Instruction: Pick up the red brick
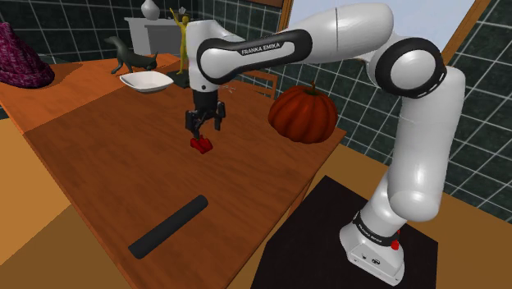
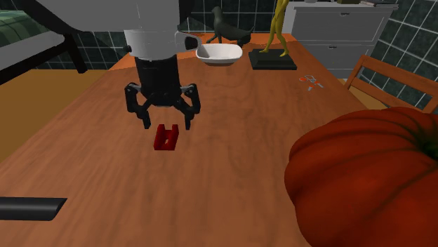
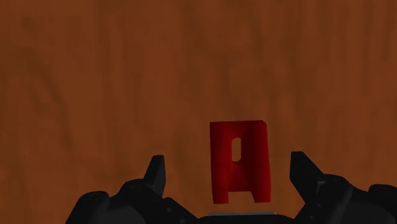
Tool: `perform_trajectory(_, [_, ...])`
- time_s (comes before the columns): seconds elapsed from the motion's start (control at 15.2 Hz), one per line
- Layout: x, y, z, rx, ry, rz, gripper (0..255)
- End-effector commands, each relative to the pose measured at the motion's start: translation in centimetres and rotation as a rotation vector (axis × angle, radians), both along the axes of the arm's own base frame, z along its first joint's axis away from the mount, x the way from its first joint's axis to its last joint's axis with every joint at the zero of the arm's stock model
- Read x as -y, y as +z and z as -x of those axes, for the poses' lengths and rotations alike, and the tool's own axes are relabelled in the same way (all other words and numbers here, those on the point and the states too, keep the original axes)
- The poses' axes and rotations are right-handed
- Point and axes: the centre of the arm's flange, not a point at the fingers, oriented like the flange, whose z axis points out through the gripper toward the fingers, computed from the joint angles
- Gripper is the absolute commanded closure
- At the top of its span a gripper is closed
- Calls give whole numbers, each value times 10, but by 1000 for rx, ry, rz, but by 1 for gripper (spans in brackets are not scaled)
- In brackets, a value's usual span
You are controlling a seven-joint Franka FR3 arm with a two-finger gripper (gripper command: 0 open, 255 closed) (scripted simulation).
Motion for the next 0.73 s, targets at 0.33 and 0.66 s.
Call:
perform_trajectory(0.33, [-16, -33, -24, 1, 1, -2, 0])
perform_trajectory(0.66, [-16, -52, -24, 1, 1, -2, 0])
